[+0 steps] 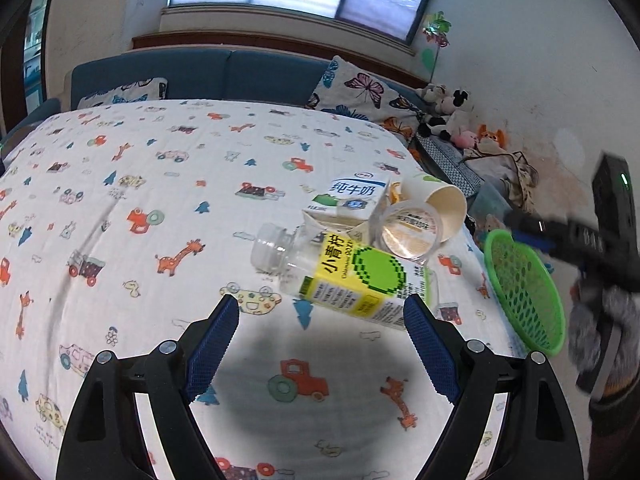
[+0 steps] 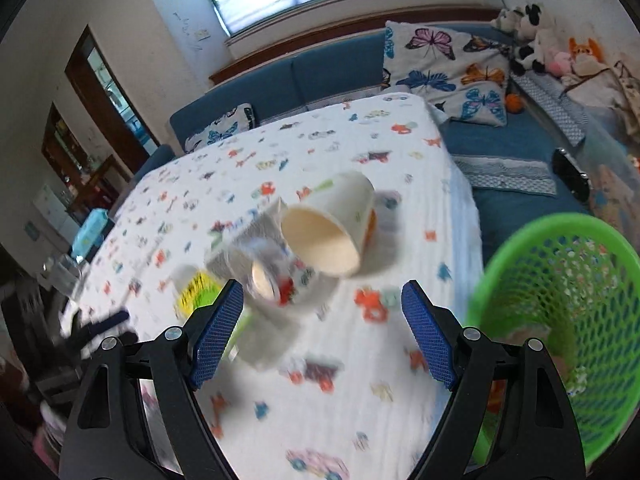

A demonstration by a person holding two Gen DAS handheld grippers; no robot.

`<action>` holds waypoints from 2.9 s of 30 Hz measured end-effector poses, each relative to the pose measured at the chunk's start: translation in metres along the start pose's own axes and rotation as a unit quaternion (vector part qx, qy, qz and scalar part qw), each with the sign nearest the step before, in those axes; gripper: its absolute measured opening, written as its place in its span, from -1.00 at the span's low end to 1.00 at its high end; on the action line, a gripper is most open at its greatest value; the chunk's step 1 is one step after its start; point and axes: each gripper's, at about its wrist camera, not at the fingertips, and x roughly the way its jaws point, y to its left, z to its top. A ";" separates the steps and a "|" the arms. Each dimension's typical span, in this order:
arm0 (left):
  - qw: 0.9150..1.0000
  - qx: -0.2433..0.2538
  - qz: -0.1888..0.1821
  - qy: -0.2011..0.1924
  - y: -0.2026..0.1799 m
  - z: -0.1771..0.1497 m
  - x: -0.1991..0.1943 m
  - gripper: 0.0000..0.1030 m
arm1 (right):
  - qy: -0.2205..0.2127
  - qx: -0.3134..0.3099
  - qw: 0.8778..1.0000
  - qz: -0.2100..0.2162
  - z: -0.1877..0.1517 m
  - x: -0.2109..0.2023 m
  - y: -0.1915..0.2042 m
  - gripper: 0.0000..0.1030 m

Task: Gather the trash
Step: 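Return the right gripper to the table and grasp the white paper cup, then carry the paper cup to the basket with right gripper while left grasps the clear pudding cup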

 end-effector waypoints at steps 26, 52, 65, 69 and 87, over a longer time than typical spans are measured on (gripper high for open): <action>0.999 -0.018 -0.016 0.036 0.008 0.007 0.025 0.58 | 0.166 0.224 0.954 0.112 0.059 0.108 -0.074 0.33; 0.991 0.133 -0.018 0.027 -0.034 0.042 0.048 0.35 | 0.140 0.202 0.961 0.126 0.044 0.081 -0.075 0.23; 0.980 0.196 -0.026 0.029 -0.097 0.050 0.088 0.61 | 0.094 0.218 0.964 0.123 0.028 0.030 -0.100 0.23; 0.977 0.212 -0.005 0.025 -0.106 0.050 0.101 0.62 | 0.081 0.219 0.965 0.121 0.021 0.012 -0.106 0.23; 0.950 0.300 0.086 -0.024 -0.133 0.036 0.114 0.31 | 0.052 0.229 0.967 0.097 -0.010 -0.032 -0.128 0.23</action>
